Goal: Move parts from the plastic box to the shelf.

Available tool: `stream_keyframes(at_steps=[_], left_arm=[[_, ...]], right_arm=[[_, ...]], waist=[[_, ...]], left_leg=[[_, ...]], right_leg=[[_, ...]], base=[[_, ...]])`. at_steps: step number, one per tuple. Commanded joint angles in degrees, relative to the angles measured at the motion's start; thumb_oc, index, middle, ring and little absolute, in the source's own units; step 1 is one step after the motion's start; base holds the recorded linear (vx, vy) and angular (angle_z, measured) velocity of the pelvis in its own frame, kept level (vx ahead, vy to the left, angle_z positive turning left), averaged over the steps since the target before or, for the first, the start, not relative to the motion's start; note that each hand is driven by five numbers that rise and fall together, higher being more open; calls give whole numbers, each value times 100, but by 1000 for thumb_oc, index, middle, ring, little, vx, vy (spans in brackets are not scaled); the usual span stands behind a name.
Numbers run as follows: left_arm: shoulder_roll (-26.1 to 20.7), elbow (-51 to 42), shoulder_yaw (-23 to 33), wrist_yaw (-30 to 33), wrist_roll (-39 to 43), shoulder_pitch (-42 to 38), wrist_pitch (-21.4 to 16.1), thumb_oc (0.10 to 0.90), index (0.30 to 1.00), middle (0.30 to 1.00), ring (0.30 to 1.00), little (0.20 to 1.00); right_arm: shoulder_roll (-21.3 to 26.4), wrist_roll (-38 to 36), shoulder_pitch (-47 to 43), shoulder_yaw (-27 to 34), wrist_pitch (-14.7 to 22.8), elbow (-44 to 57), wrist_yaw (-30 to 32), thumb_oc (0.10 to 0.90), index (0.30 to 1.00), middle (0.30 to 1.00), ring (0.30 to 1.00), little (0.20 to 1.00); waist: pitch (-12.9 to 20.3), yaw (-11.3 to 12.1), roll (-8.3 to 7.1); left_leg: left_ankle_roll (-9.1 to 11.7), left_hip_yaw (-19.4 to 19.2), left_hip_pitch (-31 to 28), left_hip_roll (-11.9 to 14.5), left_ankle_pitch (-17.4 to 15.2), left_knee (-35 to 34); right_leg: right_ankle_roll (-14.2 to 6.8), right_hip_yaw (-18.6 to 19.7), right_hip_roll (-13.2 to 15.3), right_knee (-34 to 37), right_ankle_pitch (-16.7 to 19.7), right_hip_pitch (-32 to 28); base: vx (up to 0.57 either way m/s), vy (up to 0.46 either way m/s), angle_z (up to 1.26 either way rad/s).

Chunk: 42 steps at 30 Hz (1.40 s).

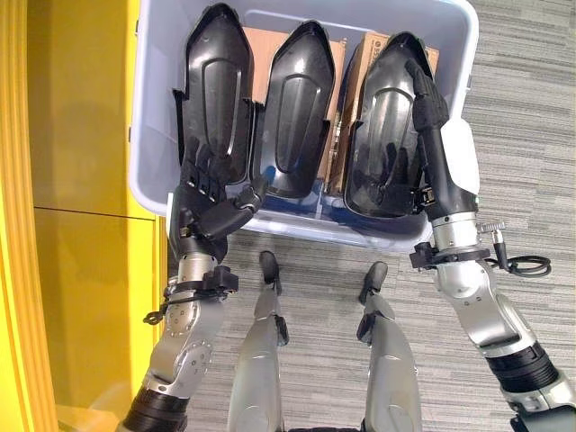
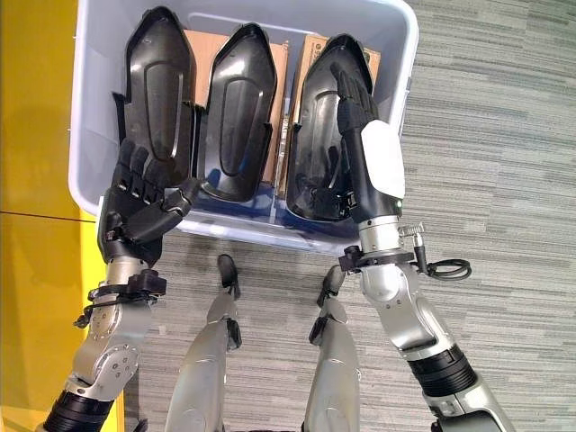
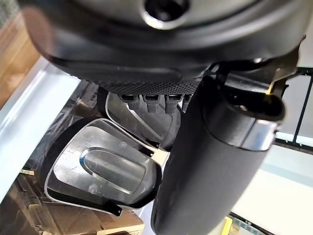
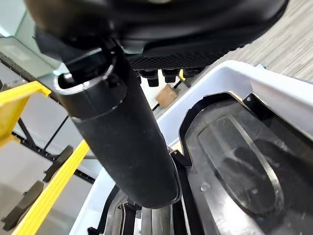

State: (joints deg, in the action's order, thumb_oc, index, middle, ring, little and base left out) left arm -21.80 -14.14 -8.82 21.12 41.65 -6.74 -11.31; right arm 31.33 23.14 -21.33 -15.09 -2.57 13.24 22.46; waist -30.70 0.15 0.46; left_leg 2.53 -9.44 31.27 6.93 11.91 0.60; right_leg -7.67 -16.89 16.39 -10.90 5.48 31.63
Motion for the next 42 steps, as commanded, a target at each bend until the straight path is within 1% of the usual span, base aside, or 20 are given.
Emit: stream_keyframes(at_steps=[1, 6, 10, 15, 31, 42], left_arm=[[-176, -971, 249, 59, -479, -3, -532, 900, 1000, 1000, 1000, 1000], [-136, -934, 164, 112, -512, -71, -577, 900, 1000, 1000, 1000, 1000], [-124, -872, 81, 151, -527, -144, -578, 900, 1000, 1000, 1000, 1000], [-112, -843, 25, 174, -555, -180, -579, 900, 1000, 1000, 1000, 1000], [-87, -798, -66, 216, -556, -265, -603, 900, 1000, 1000, 1000, 1000], [-53, -786, -131, 222, -555, -283, -605, 900, 1000, 1000, 1000, 1000]], right_arm=[[85, 604, -541, 97, 256, 740, 350, 900, 1000, 1000, 1000, 1000], [-70, 692, -601, -117, 207, 463, 448, 900, 1000, 1000, 1000, 1000], [-167, 784, -677, -241, 72, 238, 487, 900, 1000, 1000, 1000, 1000], [-262, 817, -698, -343, 53, 157, 516, 900, 1000, 1000, 1000, 1000], [-378, 832, -877, -620, -42, -209, 528, 900, 1000, 1000, 1000, 1000], [-480, 922, -981, -924, -100, -550, 374, 900, 1000, 1000, 1000, 1000]], waist=[[91, 44, -190], [91, 50, -173], [91, 55, -159], [91, 60, -146], [91, 95, -115], [91, 129, -87]], left_leg=[[154, -139, -246, 81, -1033, 722], [153, -127, -209, 72, -1030, 735], [153, -118, -169, 66, -1024, 755], [155, -103, -146, 54, -1016, 758], [141, -45, -57, 30, -997, 765], [129, -24, 19, 12, -990, 772]], right_leg=[[-151, 252, 4, -209, -421, -285], [-151, 252, 18, -204, -419, -265], [-147, 254, 22, -194, -416, -260], [-138, 249, 28, -173, -415, -263], [-123, 261, 38, -152, -403, -213], [-122, 258, 41, -176, -402, -147]], base=[[0, 0, 0], [-1, 5, 1], [0, 0, 0], [0, 0, 0], [-1, 1, 1], [0, 0, 0]])
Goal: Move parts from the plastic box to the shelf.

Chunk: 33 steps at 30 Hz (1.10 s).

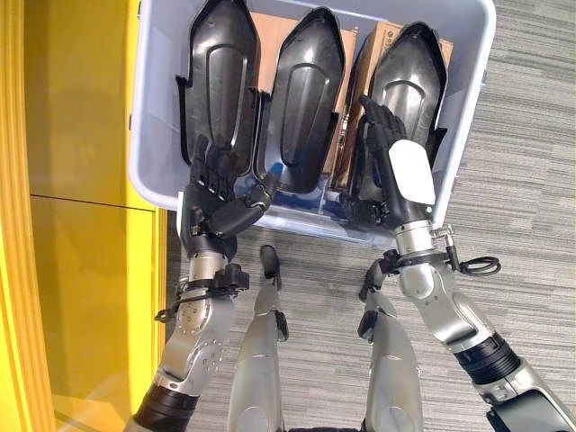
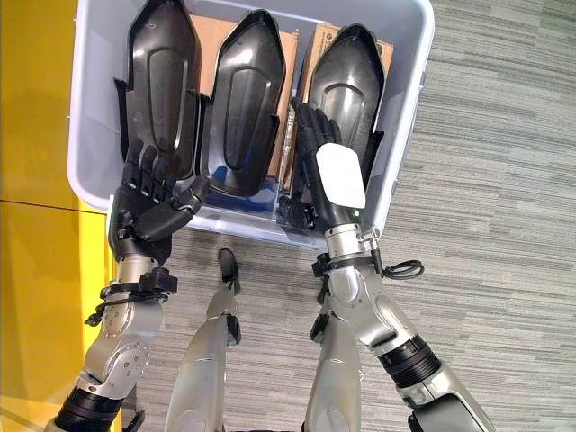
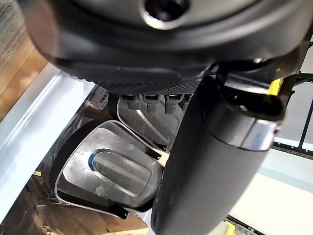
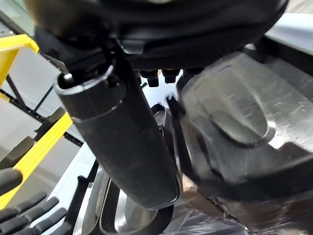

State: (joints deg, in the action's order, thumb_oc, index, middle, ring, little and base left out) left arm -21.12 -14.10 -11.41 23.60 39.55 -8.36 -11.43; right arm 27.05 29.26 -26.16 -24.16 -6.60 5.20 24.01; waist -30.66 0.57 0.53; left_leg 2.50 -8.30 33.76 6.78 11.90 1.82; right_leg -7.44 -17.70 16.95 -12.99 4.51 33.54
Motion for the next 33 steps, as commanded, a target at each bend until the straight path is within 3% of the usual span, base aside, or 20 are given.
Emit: stream_keyframes(at_steps=[1, 9, 33], left_arm=[[-126, -790, 125, -21, -346, -124, -602, 900, 1000, 1000, 1000, 1000], [-102, -749, 44, -14, -331, -158, -591, 900, 1000, 1000, 1000, 1000], [-86, -761, 51, 12, -420, -188, -586, 900, 1000, 1000, 1000, 1000]], right_arm=[[-49, 322, -498, -28, 295, 221, 223, 900, 1000, 1000, 1000, 1000], [-166, 478, -588, -215, 126, -301, 231, 900, 1000, 1000, 1000, 1000], [-30, 684, -301, -213, 167, -192, 181, 900, 1000, 1000, 1000, 1000]], waist=[[87, 90, -94], [87, 119, -68], [87, 61, -120]], left_leg=[[134, -135, -222, 26, -990, 654], [134, -114, -160, 21, -990, 674], [123, -88, -94, 6, -1011, 718]], right_leg=[[-147, 343, -12, 34, -303, -337], [-141, 350, -12, 11, -308, -282], [-153, 376, -10, -39, -309, -222]], base=[[0, 0, 0], [0, 0, 0], [0, 0, 0]])
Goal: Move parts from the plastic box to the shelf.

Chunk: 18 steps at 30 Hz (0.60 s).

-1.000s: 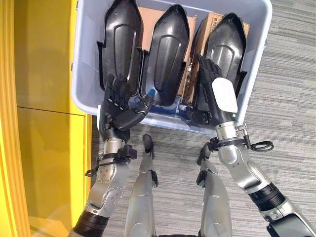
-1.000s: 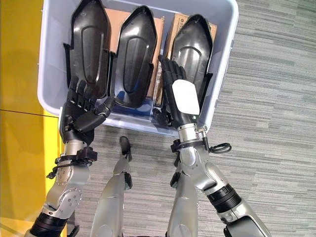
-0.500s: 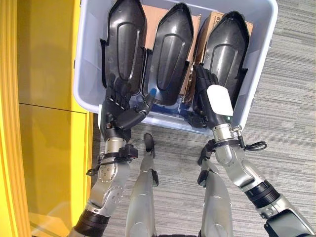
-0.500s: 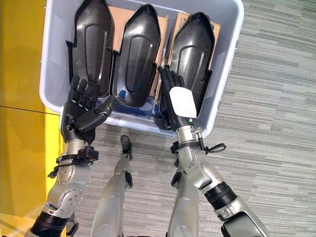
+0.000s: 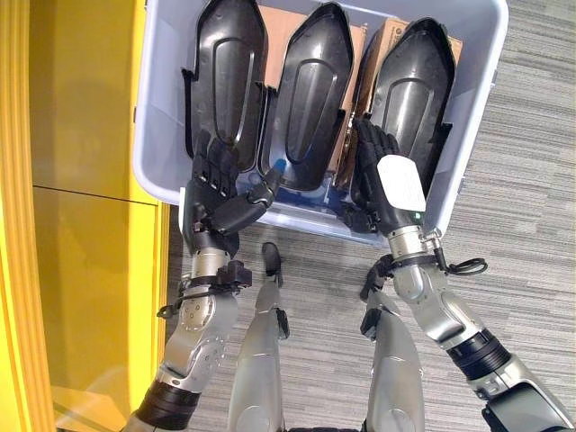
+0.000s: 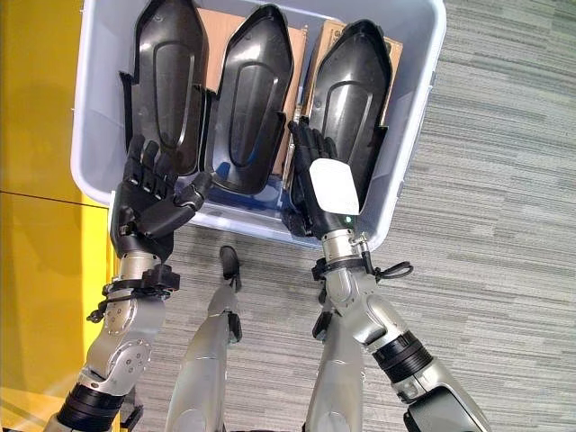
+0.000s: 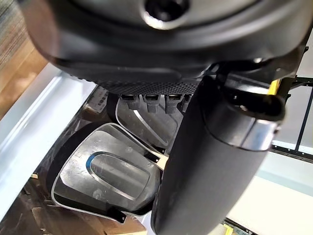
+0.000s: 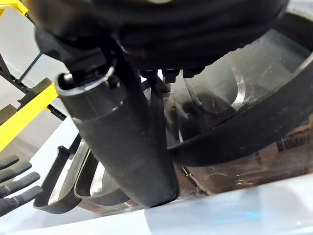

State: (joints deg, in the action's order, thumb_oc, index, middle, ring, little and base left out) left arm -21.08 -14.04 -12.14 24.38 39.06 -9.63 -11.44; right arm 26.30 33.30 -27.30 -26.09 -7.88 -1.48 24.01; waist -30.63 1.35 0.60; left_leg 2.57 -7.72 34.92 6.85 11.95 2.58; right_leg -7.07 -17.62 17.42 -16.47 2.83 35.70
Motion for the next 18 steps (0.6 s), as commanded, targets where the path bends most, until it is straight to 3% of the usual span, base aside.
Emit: stream_keyframes(at_steps=[1, 18], left_arm=[[-91, -772, 129, -76, -370, -59, -591, 900, 1000, 1000, 1000, 1000], [-108, -785, 152, -102, -434, -79, -574, 900, 1000, 1000, 1000, 1000]], right_arm=[[67, 294, -161, -7, 291, 459, 191, 900, 1000, 1000, 1000, 1000], [458, 800, 292, 467, 208, 767, 433, 900, 1000, 1000, 1000, 1000]], waist=[[83, -20, -128], [83, -93, -159]], left_leg=[[117, -146, -211, -2, -1016, 639], [121, -165, -226, -7, -1025, 661]], right_leg=[[-192, 370, -60, 309, -142, -437], [-201, 410, -64, 312, -143, -424]], base=[[0, 0, 0], [0, 0, 0]])
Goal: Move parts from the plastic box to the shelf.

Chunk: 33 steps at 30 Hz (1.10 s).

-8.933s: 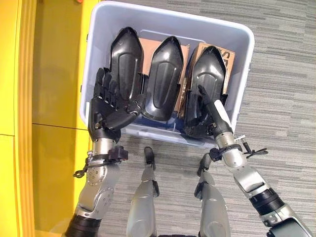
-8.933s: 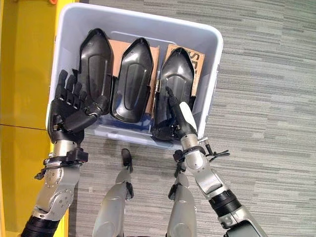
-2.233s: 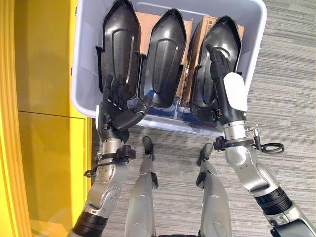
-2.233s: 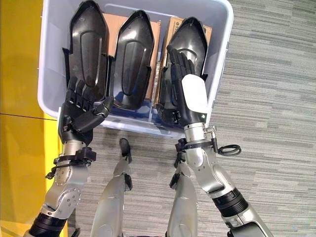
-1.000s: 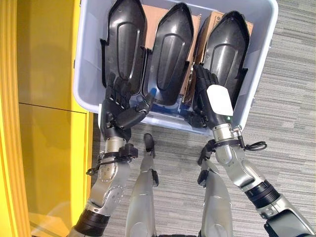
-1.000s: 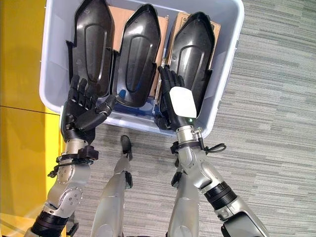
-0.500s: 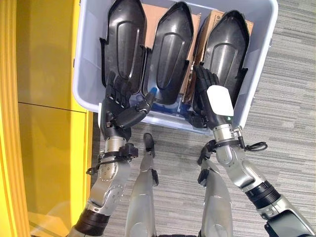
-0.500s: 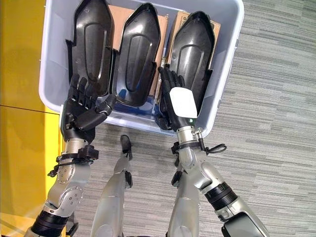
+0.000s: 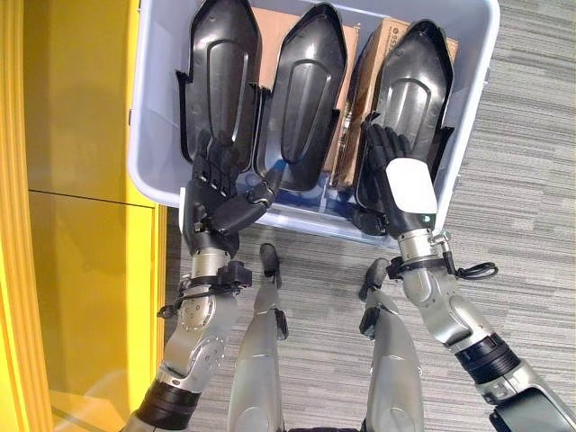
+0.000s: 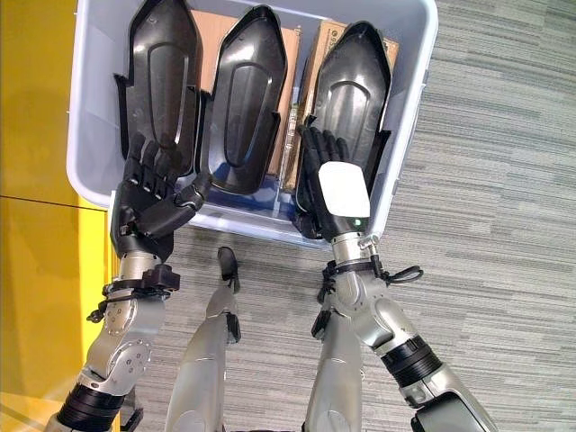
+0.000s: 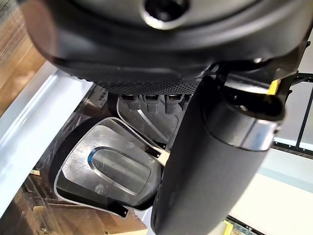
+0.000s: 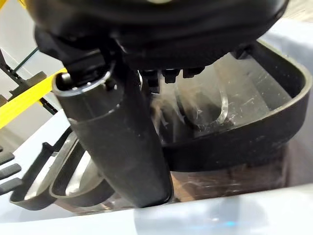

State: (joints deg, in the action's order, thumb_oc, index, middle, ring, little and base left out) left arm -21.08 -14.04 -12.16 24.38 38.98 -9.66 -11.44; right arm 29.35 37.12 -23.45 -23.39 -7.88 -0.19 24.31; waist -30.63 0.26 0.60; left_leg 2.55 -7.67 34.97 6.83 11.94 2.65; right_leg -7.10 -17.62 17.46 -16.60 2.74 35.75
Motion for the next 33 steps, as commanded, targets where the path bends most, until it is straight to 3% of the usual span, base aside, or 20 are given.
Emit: stream_keyframes(at_steps=[1, 33], left_arm=[[-107, -784, 163, -95, -437, -76, -571, 900, 1000, 1000, 1000, 1000], [-103, -771, 173, -67, -466, -34, -586, 900, 1000, 1000, 1000, 1000]], right_arm=[[174, 441, -63, 230, 209, 672, 422, 900, 1000, 1000, 1000, 1000], [267, 495, 462, 507, 213, 813, 724, 900, 1000, 1000, 1000, 1000]], waist=[[83, 10, -163], [83, -63, -182]], left_leg=[[121, -167, -228, -5, -1028, 657], [115, -176, -194, -2, -1034, 703]], right_leg=[[-196, 414, -72, 319, -135, -424], [-202, 462, -71, 280, -127, -352]], base=[[0, 0, 0], [0, 0, 0]])
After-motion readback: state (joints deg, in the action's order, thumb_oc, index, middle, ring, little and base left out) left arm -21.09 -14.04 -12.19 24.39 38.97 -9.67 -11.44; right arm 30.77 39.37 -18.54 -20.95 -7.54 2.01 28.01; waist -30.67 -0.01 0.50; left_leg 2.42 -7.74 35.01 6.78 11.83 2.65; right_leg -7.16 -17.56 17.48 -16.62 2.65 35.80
